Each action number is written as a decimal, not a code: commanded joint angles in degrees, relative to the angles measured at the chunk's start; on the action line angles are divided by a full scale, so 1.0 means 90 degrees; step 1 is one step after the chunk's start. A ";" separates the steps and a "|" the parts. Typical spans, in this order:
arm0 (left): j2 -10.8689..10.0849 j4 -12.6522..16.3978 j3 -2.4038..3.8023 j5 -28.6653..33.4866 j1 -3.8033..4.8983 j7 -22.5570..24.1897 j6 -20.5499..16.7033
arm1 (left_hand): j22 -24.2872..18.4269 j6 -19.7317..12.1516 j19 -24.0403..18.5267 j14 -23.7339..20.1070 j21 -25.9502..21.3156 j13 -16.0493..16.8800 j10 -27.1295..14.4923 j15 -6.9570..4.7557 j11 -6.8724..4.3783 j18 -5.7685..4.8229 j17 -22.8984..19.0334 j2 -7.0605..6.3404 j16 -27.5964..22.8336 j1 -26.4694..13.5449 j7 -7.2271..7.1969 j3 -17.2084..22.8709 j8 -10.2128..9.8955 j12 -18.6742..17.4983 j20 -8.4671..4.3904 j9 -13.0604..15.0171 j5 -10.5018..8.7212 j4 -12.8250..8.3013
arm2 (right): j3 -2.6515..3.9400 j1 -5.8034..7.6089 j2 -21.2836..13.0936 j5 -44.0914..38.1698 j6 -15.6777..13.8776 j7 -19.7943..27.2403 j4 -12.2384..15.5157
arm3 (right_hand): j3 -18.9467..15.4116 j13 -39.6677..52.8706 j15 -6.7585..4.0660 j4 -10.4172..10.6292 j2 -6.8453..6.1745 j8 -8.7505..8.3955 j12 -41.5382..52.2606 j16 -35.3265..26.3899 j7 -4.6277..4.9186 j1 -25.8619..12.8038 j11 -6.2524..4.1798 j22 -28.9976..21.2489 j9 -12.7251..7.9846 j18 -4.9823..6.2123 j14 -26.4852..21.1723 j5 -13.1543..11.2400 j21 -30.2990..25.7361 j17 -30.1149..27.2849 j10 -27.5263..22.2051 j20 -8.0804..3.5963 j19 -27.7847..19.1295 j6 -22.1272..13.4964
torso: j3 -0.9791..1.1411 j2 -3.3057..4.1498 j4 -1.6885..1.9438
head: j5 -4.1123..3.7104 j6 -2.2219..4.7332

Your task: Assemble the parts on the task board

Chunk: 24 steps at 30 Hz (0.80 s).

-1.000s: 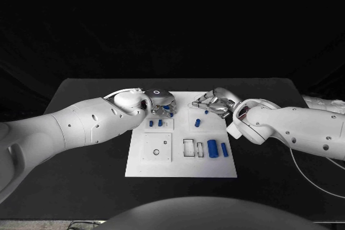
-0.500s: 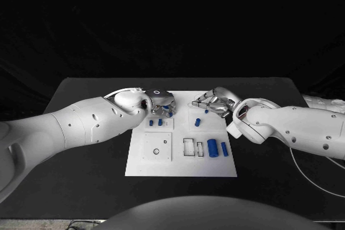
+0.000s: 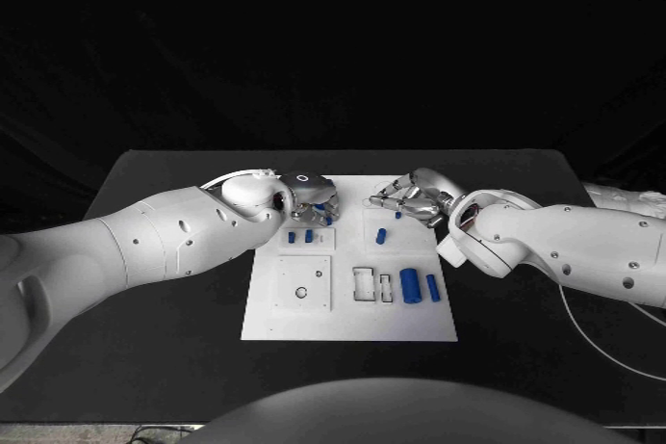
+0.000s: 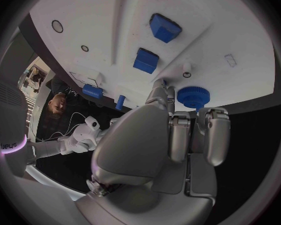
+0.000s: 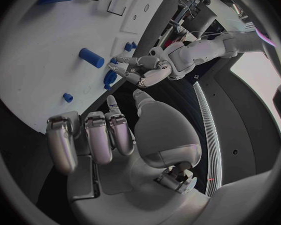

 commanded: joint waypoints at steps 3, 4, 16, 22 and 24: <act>0.0022 -0.0002 0.0004 -0.0094 -0.0001 -0.0047 0.0126 | 0.1677 -0.0045 0.0681 0.0676 0.0016 -0.0006 0.0042 -0.0009 0.0020 -0.0049 0.1661 -0.0082 -0.0033 0.0095 0.0005 0.0052 -0.0034 -0.0014 -0.0043 -0.0025 -0.0013 -0.0002 | 0.0000 -0.0004 0.0002 -0.0023 0.0111 -0.0015 0.0006 | 0.0018 0.1677 0.0040 -0.0008 -0.0014 0.0036 0.0025 0.0026 0.0112 -0.0021 0.0024 0.1672 0.0008 -0.0091 0.0664 0.0022 0.0029 0.1672 0.0666 0.0036 0.0655 0.0007 | 0.0001 0.0000 0.0001 | 0.0000 0.0000; 0.0022 -0.0002 0.0004 -0.0095 -0.0001 -0.0047 0.0125 | 0.1677 -0.0045 0.0681 0.0676 0.0016 -0.0006 0.0042 -0.0009 0.0020 -0.0049 0.1661 -0.0082 -0.0033 0.0095 0.0005 0.0052 -0.0034 -0.0014 -0.0043 -0.0025 -0.0013 -0.0002 | 0.0000 -0.0004 0.0001 -0.0021 0.0113 -0.0016 0.0005 | 0.0018 0.1677 0.0040 -0.0008 -0.0014 0.0036 0.0025 0.0026 0.0112 -0.0021 0.0024 0.1672 0.0008 -0.0091 0.0664 0.0022 0.0029 0.1672 0.0666 0.0036 0.0655 0.0007 | 0.0000 0.0000 0.0001 | -0.0001 0.0000; 0.0033 0.0005 0.0004 -0.0203 -0.0002 -0.0017 0.0097 | 0.1677 0.0302 0.0681 0.0676 0.0016 0.0010 0.0490 0.0003 0.0022 -0.0049 0.1661 -0.0019 -0.0033 0.0171 0.0058 0.0357 0.0102 0.0077 -0.0040 -0.0029 -0.0014 -0.0021 | 0.0000 -0.0004 0.0014 -0.0009 0.0153 -0.0051 -0.0005 | 0.0015 0.1677 0.0039 -0.0004 -0.0015 0.0039 0.0025 0.0026 0.0111 -0.0025 0.0024 0.1672 0.0009 -0.0091 0.0664 0.0022 0.0029 0.1672 0.0666 0.0035 0.0655 0.0010 | 0.0001 -0.0005 -0.0005 | 0.0011 0.0000; 0.0033 0.0014 0.0004 -0.0253 -0.0003 0.0027 -0.0030 | 0.1677 0.0491 0.0681 0.0676 0.0016 0.0014 0.0802 0.0041 0.0055 -0.0049 0.1661 -0.0054 -0.0033 0.0170 0.0099 0.0522 0.0144 0.0125 -0.0043 -0.0032 -0.0013 -0.0031 | 0.0000 -0.0004 0.0019 -0.0009 0.0164 -0.0053 -0.0001 | 0.0015 0.1677 0.0039 -0.0004 -0.0015 0.0039 0.0025 0.0026 0.0111 -0.0025 0.0024 0.1672 0.0009 -0.0091 0.0664 0.0022 0.0029 0.1672 0.0666 0.0035 0.0655 0.0010 | -0.0003 0.0001 0.0002 | 0.0006 0.0003; 0.0031 0.0017 0.0004 -0.0262 -0.0003 0.0049 -0.0069 | 0.1677 0.0539 0.0681 0.0676 0.0016 0.0013 0.0871 0.0051 0.0066 -0.0049 0.1661 -0.0071 -0.0033 0.0156 0.0112 0.0557 0.0154 0.0125 -0.0043 -0.0034 -0.0013 -0.0024 | 0.0000 -0.0004 0.0019 -0.0009 0.0165 -0.0052 0.0000 | 0.0015 0.1677 0.0039 -0.0004 -0.0015 0.0039 0.0025 0.0026 0.0111 -0.0025 0.0024 0.1672 0.0009 -0.0091 0.0664 0.0022 0.0029 0.1672 0.0666 0.0035 0.0655 0.0010 | -0.0001 0.0002 0.0002 | 0.0011 0.0004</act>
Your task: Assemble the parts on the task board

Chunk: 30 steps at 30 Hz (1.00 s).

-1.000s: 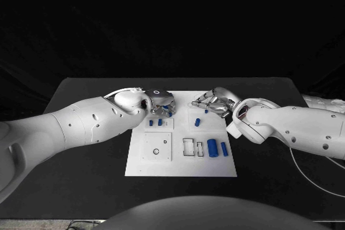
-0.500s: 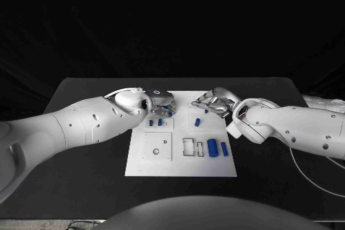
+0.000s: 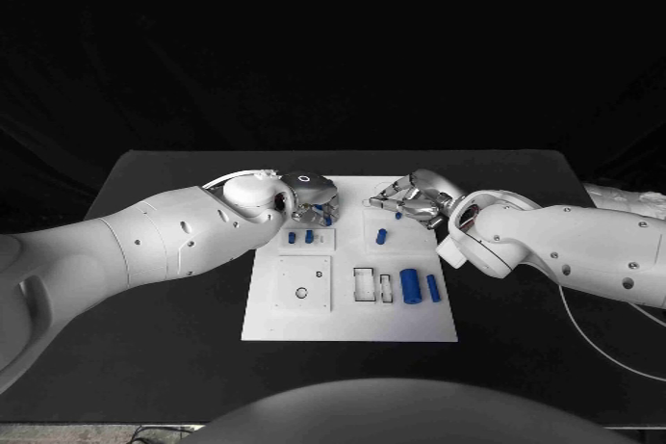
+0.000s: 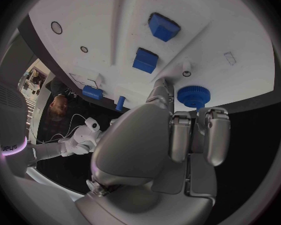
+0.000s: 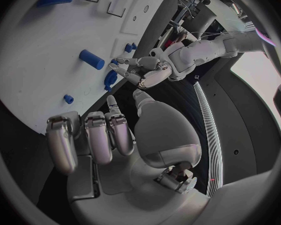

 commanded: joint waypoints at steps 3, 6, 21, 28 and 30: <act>0.0004 0.0022 -0.0001 -0.0128 -0.0004 0.0097 -0.0151 | 0.1677 0.0099 0.0681 0.0685 0.0015 0.0009 0.0126 0.0029 0.0019 -0.0048 0.1675 -0.0049 -0.0033 0.0120 0.0025 0.0082 0.0038 0.0020 -0.0044 0.0006 0.0012 -0.0001 | 0.0000 -0.0004 0.0001 -0.0017 0.0108 -0.0008 0.0007 | 0.0015 0.1677 0.0039 -0.0004 -0.0014 0.0039 0.0025 0.0026 0.0111 -0.0025 0.0024 0.1674 0.0010 -0.0091 0.0664 0.0022 0.0029 0.1674 0.0666 0.0035 0.0655 0.0010 | -0.0001 0.0005 0.0003 | 0.0000 0.0000; -0.0010 0.0032 -0.0001 -0.0136 -0.0004 0.0129 -0.0244 | 0.1677 0.0124 0.0681 0.0685 0.0015 0.0007 0.0157 0.0036 0.0026 -0.0048 0.1675 -0.0064 -0.0033 0.0112 0.0034 0.0106 0.0040 0.0009 -0.0044 0.0003 0.0011 0.0002 | 0.0000 -0.0004 -0.0003 -0.0018 0.0110 -0.0008 0.0005 | 0.0015 0.1677 0.0039 -0.0004 -0.0014 0.0039 0.0025 0.0026 0.0111 -0.0025 0.0024 0.1674 0.0010 -0.0091 0.0664 0.0022 0.0029 0.1674 0.0666 0.0035 0.0655 0.0010 | -0.0002 0.0002 0.0003 | 0.0003 0.0005; -0.0460 0.0573 0.0016 -0.0321 0.0130 0.0238 -0.0895 | 0.1677 0.0219 0.0681 0.0685 0.0015 0.0002 0.0244 0.0064 0.0051 -0.0048 0.1675 -0.0128 -0.0033 0.0099 0.0063 0.0206 0.0044 -0.0043 -0.0046 -0.0006 0.0011 0.0006 | 0.0000 -0.0017 -0.0005 -0.0018 0.0108 0.0004 -0.0044 | 0.0015 0.1677 0.0039 -0.0004 -0.0014 0.0039 0.0025 0.0026 0.0111 -0.0025 0.0024 0.1674 0.0010 -0.0091 0.0664 0.0022 0.0029 0.1674 0.0666 0.0035 0.0655 0.0010 | 0.0013 -0.0035 0.0031 | 0.0001 0.0009; -0.0749 0.0914 0.0020 -0.0225 0.0387 0.0184 -0.0938 | 0.1677 0.0239 0.0681 0.0685 0.0015 0.0001 0.0258 0.0067 0.0049 -0.0048 0.1675 -0.0144 -0.0033 0.0075 0.0061 0.0223 0.0043 -0.0058 -0.0045 -0.0009 0.0010 0.0018 | 0.0000 -0.0027 0.0009 -0.0017 0.0114 0.0009 -0.0074 | 0.0015 0.1677 0.0039 -0.0004 -0.0014 0.0039 0.0025 0.0026 0.0111 -0.0025 0.0024 0.1674 0.0010 -0.0091 0.0664 0.0022 0.0029 0.1674 0.0666 0.0035 0.0655 0.0010 | 0.0013 -0.0026 0.0022 | 0.0033 0.0035; -0.0828 0.0976 0.0020 -0.0176 0.0430 0.0181 -0.0909 | 0.1677 0.0242 0.0681 0.0685 0.0015 0.0000 0.0259 0.0067 0.0048 -0.0048 0.1675 -0.0149 -0.0033 0.0065 0.0061 0.0228 0.0040 -0.0065 -0.0045 -0.0011 0.0010 0.0023 | 0.0000 -0.0029 0.0010 -0.0017 0.0115 0.0009 -0.0079 | 0.0015 0.1677 0.0039 -0.0004 -0.0014 0.0039 0.0025 0.0026 0.0111 -0.0025 0.0024 0.1674 0.0010 -0.0091 0.0664 0.0022 0.0029 0.1674 0.0666 0.0035 0.0655 0.0010 | 0.0011 -0.0025 0.0023 | 0.0033 0.0033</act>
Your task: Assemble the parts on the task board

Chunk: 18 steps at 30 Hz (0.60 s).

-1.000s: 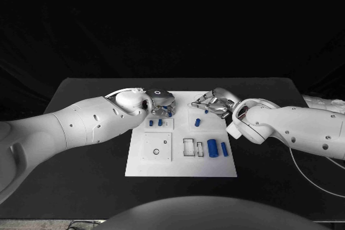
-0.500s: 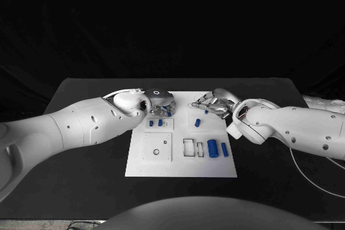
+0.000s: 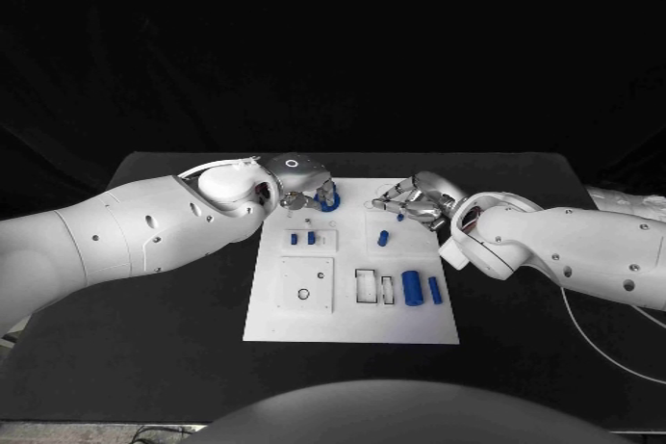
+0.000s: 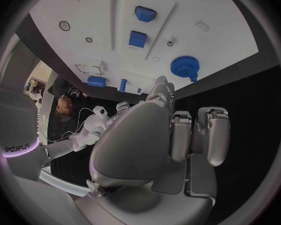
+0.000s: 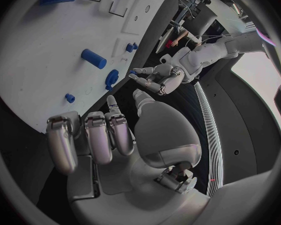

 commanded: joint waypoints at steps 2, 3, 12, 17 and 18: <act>-0.0126 0.0114 0.0001 0.0106 0.0063 0.0012 -0.0098 | 0.1677 0.0053 0.0681 0.0694 0.0015 0.0004 0.0044 0.0036 0.0014 -0.0049 0.1671 -0.0045 -0.0019 0.0096 0.0006 0.0040 0.0015 -0.0045 -0.0045 0.0005 0.0039 0.0010 | 0.0000 -0.0008 0.0006 -0.0019 0.0088 0.0017 -0.0006 | 0.0015 0.1673 0.0039 -0.0004 -0.0015 0.0039 0.0025 0.0026 0.0111 -0.0025 0.0024 0.1676 0.0006 -0.0091 0.0664 0.0022 0.0029 0.1676 0.0666 0.0035 0.0655 0.0010 | -0.0005 0.0006 0.0000 | 0.0004 0.0004; -0.0155 0.0124 0.0000 0.0123 0.0071 0.0010 -0.0079 | 0.1677 0.0054 0.0681 0.0694 0.0015 0.0003 0.0045 0.0036 0.0014 -0.0049 0.1671 -0.0046 -0.0019 0.0091 0.0006 0.0042 0.0014 -0.0048 -0.0045 0.0004 0.0039 0.0011 | 0.0000 -0.0009 0.0005 -0.0019 0.0087 0.0017 -0.0006 | 0.0015 0.1673 0.0039 -0.0004 -0.0015 0.0039 0.0025 0.0026 0.0111 -0.0025 0.0024 0.1676 0.0006 -0.0091 0.0664 0.0022 0.0029 0.1676 0.0666 0.0035 0.0655 0.0010 | -0.0006 0.0007 0.0001 | 0.0002 0.0003; -0.0368 0.0151 -0.0010 0.0220 0.0089 -0.0013 0.0004 | 0.1677 0.0072 0.0681 0.0694 0.0015 0.0004 0.0058 0.0037 0.0020 -0.0049 0.1671 -0.0042 -0.0019 0.0063 0.0012 0.0064 0.0013 -0.0058 -0.0045 0.0001 0.0039 0.0017 | 0.0000 -0.0011 -0.0007 -0.0019 0.0098 0.0010 0.0002 | 0.0012 0.1673 0.0038 0.0002 -0.0014 0.0042 0.0025 0.0026 0.0110 -0.0032 0.0023 0.1676 0.0007 -0.0091 0.0664 0.0021 0.0029 0.1676 0.0666 0.0035 0.0655 0.0011 | -0.0011 0.0011 0.0008 | 0.0010 -0.0021; -0.0433 0.0138 -0.0015 0.0312 0.0069 0.0008 0.0050 | 0.1677 0.0080 0.0681 0.0694 0.0015 0.0004 0.0064 0.0039 0.0023 -0.0049 0.1671 -0.0040 -0.0019 0.0055 0.0016 0.0074 0.0013 -0.0062 -0.0045 0.0000 0.0039 0.0017 | 0.0000 -0.0011 -0.0009 -0.0021 0.0101 0.0009 0.0007 | 0.0012 0.1673 0.0038 0.0002 -0.0014 0.0042 0.0025 0.0026 0.0110 -0.0032 0.0023 0.1676 0.0007 -0.0091 0.0664 0.0021 0.0029 0.1676 0.0666 0.0035 0.0655 0.0011 | -0.0013 0.0009 -0.0007 | 0.0004 -0.0031; -0.0435 0.0134 -0.0015 0.0320 0.0064 0.0014 0.0054 | 0.1677 0.0080 0.0681 0.0694 0.0015 0.0004 0.0064 0.0039 0.0023 -0.0049 0.1671 -0.0040 -0.0019 0.0055 0.0016 0.0074 0.0013 -0.0062 -0.0045 0.0000 0.0039 0.0017 | 0.0000 -0.0011 -0.0010 -0.0021 0.0101 0.0009 0.0008 | 0.0012 0.1673 0.0038 0.0002 -0.0014 0.0042 0.0025 0.0026 0.0110 -0.0032 0.0023 0.1676 0.0007 -0.0091 0.0664 0.0021 0.0029 0.1676 0.0666 0.0035 0.0655 0.0011 | -0.0013 0.0010 -0.0007 | 0.0001 -0.0031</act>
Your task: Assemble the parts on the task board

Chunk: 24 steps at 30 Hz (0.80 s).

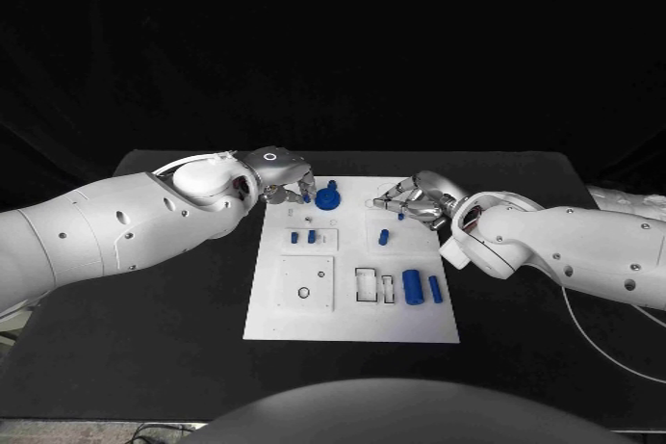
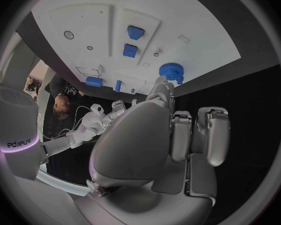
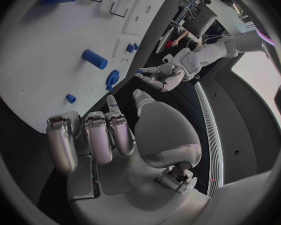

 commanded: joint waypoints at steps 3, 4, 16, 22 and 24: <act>-0.0002 -0.0008 -0.0001 0.0159 -0.0025 0.0046 0.0073 | 0.1677 0.0057 0.0681 0.0697 0.0015 0.0010 0.0044 0.0036 0.0008 -0.0049 0.1672 -0.0003 -0.0019 0.0027 -0.0006 0.0042 0.0028 -0.0036 -0.0045 0.0008 0.0022 0.0007 | 0.0000 -0.0005 -0.0004 -0.0025 0.0094 0.0006 0.0013 | 0.0012 0.1674 0.0038 0.0002 -0.0014 0.0042 0.0025 0.0026 0.0110 -0.0032 0.0023 0.1677 0.0008 -0.0091 0.0664 0.0022 0.0029 0.1677 0.0666 0.0035 0.0655 0.0011 | -0.0002 0.0003 -0.0004 | -0.0012 -0.0007; 0.0001 -0.0013 -0.0001 0.0164 -0.0031 0.0052 0.0076 | 0.1677 0.0057 0.0681 0.0697 0.0015 0.0010 0.0043 0.0036 0.0009 -0.0049 0.1672 -0.0002 -0.0019 0.0024 -0.0005 0.0045 0.0027 -0.0039 -0.0045 0.0007 0.0022 0.0008 | 0.0000 -0.0005 -0.0005 -0.0026 0.0096 0.0006 0.0013 | 0.0012 0.1674 0.0038 0.0002 -0.0014 0.0042 0.0025 0.0026 0.0110 -0.0032 0.0023 0.1677 0.0008 -0.0091 0.0664 0.0022 0.0029 0.1677 0.0666 0.0035 0.0655 0.0011 | -0.0002 0.0001 -0.0006 | -0.0012 -0.0007; 0.0053 -0.0103 -0.0004 0.0297 -0.0088 0.0092 0.0258 | 0.1677 0.0055 0.0681 0.0697 0.0015 0.0007 0.0032 0.0042 0.0016 -0.0049 0.1672 -0.0003 -0.0019 0.0005 0.0002 0.0066 0.0018 -0.0054 -0.0044 0.0001 0.0022 0.0006 | 0.0001 -0.0004 -0.0022 -0.0030 0.0100 0.0000 0.0039 | 0.0012 0.1674 0.0038 0.0002 -0.0014 0.0042 0.0025 0.0026 0.0110 -0.0032 0.0023 0.1677 0.0008 -0.0091 0.0664 0.0022 0.0029 0.1677 0.0666 0.0035 0.0655 0.0011 | 0.0009 0.0004 -0.0004 | -0.0006 -0.0007; 0.0100 -0.0185 -0.0005 0.0266 -0.0147 0.0093 0.0411 | 0.1677 0.0051 0.0681 0.0697 0.0015 0.0005 0.0022 0.0045 0.0018 -0.0049 0.1672 -0.0006 -0.0019 0.0005 0.0002 0.0083 0.0010 -0.0062 -0.0044 -0.0003 0.0022 0.0001 | 0.0001 -0.0004 -0.0020 -0.0022 0.0099 0.0004 0.0042 | 0.0012 0.1674 0.0038 0.0004 -0.0012 0.0042 0.0025 0.0026 0.0110 -0.0033 0.0023 0.1677 0.0008 -0.0091 0.0664 0.0021 0.0029 0.1677 0.0666 0.0034 0.0655 0.0010 | 0.0006 0.0001 -0.0011 | -0.0004 -0.0007; 0.0119 -0.0206 -0.0005 0.0245 -0.0164 0.0094 0.0457 | 0.1677 0.0048 0.0681 0.0697 0.0015 0.0004 0.0017 0.0046 0.0018 -0.0049 0.1672 -0.0007 -0.0019 0.0006 0.0002 0.0090 0.0007 -0.0065 -0.0044 -0.0005 0.0022 -0.0001 | 0.0001 -0.0004 -0.0019 -0.0021 0.0098 0.0006 0.0042 | 0.0012 0.1674 0.0038 0.0004 -0.0012 0.0042 0.0025 0.0026 0.0110 -0.0033 0.0023 0.1677 0.0008 -0.0091 0.0664 0.0021 0.0029 0.1677 0.0666 0.0034 0.0655 0.0010 | 0.0003 0.0003 -0.0014 | -0.0004 -0.0007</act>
